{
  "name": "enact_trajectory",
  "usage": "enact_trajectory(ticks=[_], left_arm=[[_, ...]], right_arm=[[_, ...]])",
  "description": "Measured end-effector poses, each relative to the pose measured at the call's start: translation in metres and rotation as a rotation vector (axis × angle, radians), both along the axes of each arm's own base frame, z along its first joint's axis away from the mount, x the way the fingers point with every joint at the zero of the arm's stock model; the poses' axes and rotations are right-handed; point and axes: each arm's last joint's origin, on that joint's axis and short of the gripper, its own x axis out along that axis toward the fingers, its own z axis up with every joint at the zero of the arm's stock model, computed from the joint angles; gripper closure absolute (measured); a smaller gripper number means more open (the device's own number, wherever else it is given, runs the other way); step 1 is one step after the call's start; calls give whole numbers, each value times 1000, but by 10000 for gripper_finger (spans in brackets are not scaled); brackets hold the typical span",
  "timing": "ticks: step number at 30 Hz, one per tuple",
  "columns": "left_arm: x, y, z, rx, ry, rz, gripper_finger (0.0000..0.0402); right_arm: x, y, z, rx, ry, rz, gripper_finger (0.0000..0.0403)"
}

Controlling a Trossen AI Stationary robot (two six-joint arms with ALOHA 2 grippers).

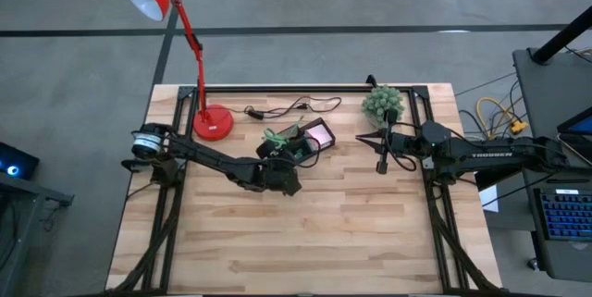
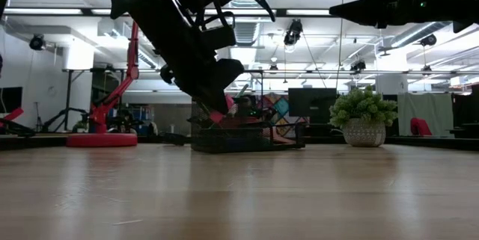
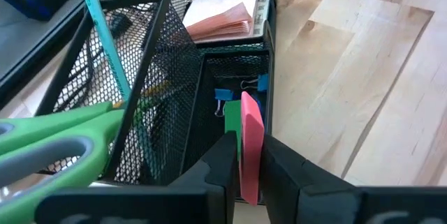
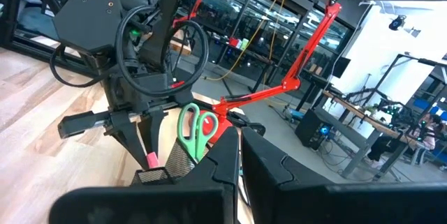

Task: Pick and place office supplies into organizer
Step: Put the pink eraser into the black desk organizer

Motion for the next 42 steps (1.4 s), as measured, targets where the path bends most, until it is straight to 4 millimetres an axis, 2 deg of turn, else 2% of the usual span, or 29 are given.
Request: enact_trajectory(ticks=[5, 18, 31, 42], left_arm=[[0, 1, 0, -58, -55, 59, 362], [0, 2, -1, -74, -54, 59, 360], [0, 2, -1, -72, -55, 62, 258], [0, 2, -1, -72, -57, 64, 243]], right_arm=[[0, 0, 0, 0, 0, 0, 394], [0, 0, 0, 1, 0, 0, 394], [0, 0, 0, 1, 0, 1, 394], [0, 0, 0, 0, 0, 0, 394]])
